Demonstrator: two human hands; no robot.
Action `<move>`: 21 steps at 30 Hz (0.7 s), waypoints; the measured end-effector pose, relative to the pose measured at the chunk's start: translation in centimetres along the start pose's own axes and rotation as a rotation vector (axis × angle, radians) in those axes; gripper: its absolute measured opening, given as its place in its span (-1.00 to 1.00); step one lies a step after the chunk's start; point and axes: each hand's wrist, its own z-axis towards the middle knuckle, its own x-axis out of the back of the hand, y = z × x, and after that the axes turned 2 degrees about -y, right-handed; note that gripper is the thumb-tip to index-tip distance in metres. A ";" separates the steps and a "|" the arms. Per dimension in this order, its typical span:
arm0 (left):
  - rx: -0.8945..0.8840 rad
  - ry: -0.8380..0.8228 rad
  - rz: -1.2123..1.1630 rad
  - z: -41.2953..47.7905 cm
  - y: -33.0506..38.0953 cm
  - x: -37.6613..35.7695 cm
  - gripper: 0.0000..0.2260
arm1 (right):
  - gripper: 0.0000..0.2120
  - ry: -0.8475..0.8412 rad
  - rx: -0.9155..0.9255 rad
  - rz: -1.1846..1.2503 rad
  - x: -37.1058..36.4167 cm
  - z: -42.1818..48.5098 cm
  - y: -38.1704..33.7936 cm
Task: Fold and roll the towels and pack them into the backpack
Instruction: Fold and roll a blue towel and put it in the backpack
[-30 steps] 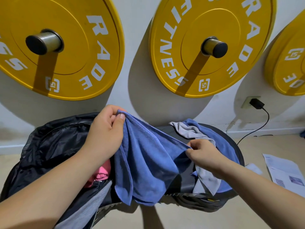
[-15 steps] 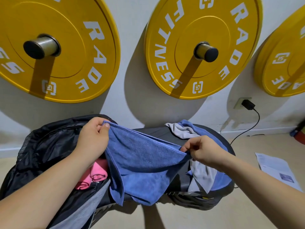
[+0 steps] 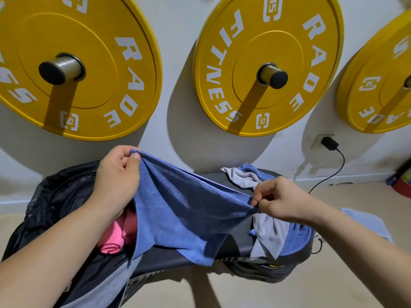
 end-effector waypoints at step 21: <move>0.092 -0.277 -0.122 -0.5 -0.1 0.2 -0.87 | -0.83 0.510 -0.168 0.940 1.2 0.3 0.5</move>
